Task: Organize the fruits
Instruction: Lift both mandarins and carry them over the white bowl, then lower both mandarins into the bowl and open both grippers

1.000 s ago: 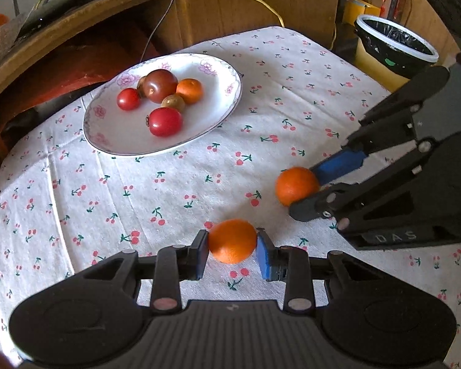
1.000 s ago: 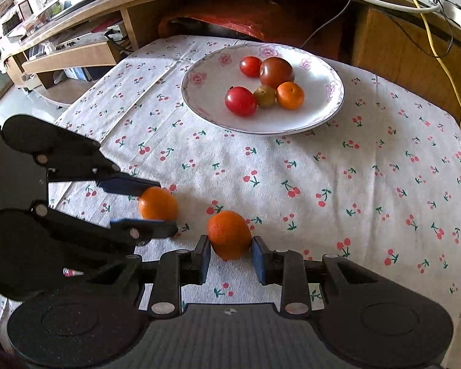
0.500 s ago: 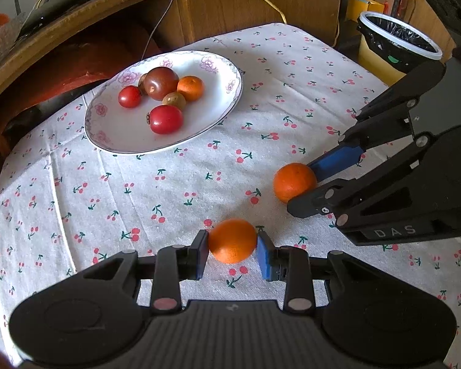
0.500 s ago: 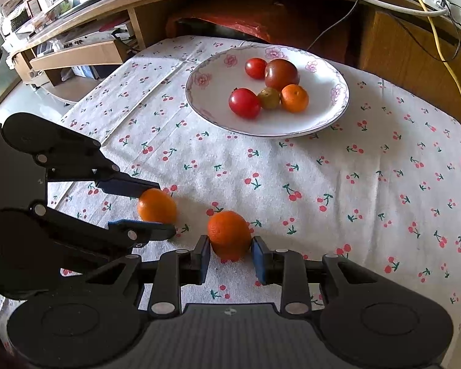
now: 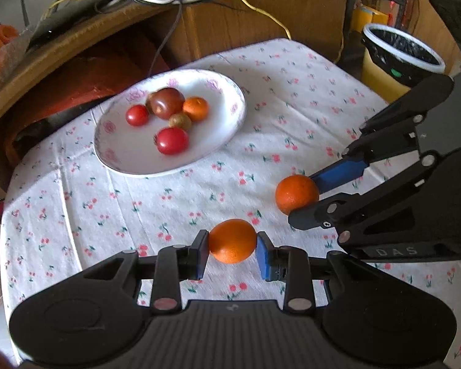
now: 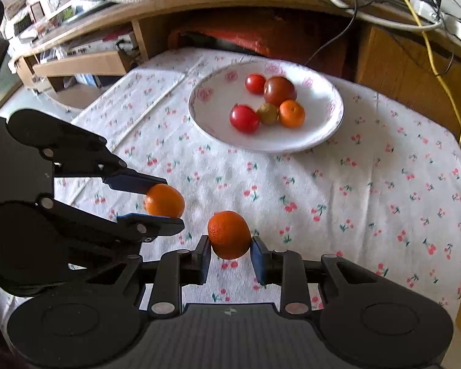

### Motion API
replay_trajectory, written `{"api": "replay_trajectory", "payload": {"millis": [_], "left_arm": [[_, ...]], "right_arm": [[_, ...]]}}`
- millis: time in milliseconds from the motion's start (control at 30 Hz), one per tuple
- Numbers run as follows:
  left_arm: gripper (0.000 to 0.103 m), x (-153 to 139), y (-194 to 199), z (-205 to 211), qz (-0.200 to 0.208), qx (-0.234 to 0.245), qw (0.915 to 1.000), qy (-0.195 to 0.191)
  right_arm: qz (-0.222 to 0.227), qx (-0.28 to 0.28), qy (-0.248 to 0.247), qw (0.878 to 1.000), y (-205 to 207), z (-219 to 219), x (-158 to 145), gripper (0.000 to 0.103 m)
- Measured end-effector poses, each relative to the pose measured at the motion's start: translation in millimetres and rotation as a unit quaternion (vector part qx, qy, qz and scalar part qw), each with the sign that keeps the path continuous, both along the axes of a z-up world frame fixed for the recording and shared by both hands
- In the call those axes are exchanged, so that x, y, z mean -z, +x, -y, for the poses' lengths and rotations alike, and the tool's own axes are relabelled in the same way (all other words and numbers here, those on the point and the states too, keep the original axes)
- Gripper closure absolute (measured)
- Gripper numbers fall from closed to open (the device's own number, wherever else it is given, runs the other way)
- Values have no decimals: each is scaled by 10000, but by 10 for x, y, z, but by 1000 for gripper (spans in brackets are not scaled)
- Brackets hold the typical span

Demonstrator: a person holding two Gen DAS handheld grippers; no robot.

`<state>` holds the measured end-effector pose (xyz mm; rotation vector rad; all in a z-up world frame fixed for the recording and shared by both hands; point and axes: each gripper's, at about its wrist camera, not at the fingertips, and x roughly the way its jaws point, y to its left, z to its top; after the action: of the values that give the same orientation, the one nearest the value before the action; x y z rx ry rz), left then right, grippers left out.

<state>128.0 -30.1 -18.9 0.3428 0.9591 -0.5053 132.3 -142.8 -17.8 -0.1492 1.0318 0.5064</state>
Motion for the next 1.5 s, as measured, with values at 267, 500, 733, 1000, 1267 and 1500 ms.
{"api": "replay_trajectory", "payload": {"millis": [267, 500, 733, 1000, 1267, 1500], "left_arm": [[63, -140, 138, -14, 236, -157, 9996, -25], [63, -197, 330, -18, 391, -328, 9987, -7], [63, -194, 582, -61, 519, -602, 9968, -3], [63, -63, 760, -113, 524, -796, 9954, 94], [63, 4, 863, -114, 527, -887, 9946, 118], [63, 18, 893, -119, 585, -932, 9938, 144]], "right_arm": [[226, 100, 63, 9997, 125, 13, -138, 79], [347, 220, 120, 9991, 319, 18, -174, 79], [494, 314, 134, 9982, 542, -24, -188, 79], [481, 337, 107, 9982, 707, -112, -86, 78], [437, 401, 113, 9982, 836, -96, -12, 78], [468, 422, 84, 9980, 885, -121, 23, 77]]}}
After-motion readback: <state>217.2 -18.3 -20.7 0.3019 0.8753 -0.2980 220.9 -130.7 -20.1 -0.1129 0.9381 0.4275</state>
